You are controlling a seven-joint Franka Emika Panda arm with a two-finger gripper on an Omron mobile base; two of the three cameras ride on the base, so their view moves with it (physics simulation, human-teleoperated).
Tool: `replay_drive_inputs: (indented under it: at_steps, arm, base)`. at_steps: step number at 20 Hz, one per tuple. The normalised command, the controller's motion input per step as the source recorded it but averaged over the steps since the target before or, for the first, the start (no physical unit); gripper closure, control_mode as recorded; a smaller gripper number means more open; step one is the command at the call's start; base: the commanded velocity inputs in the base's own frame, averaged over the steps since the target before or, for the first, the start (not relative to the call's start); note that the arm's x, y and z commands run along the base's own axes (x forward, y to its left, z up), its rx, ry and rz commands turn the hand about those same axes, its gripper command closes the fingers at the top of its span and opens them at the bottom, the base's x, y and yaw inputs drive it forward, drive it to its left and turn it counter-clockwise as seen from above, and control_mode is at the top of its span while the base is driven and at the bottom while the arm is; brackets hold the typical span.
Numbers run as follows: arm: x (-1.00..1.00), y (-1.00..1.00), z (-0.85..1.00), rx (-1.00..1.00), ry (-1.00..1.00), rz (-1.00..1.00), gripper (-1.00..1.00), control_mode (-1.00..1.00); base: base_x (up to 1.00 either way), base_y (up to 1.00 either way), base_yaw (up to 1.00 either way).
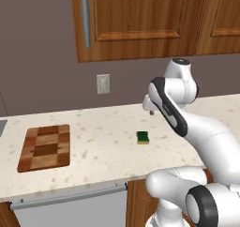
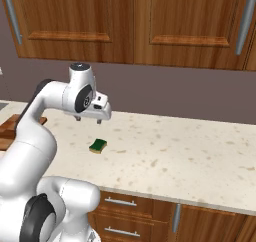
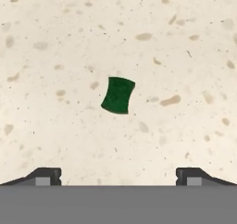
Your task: Pick up the sponge from the counter and clean the cutting board by briefly scrubbing or pressing down on the cutting board. Once finished, release the sponge.
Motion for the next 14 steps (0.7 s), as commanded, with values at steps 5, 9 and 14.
replay_drive_inputs:
  at_steps: [5,9,14]
  arm:
    - [0.21,0.00,-0.20,0.00,0.00,0.00,-1.00,-1.00]
    - [0.23,0.00,-0.38,0.00,0.00,0.00,-1.00,-1.00]
    - [0.18,0.08,-0.40,0.00,0.04,0.00,-1.00,-1.00]
  base:
    - [0.00,0.00,0.00]
    - [0.00,0.00,0.00]
    - [0.00,0.00,0.00]
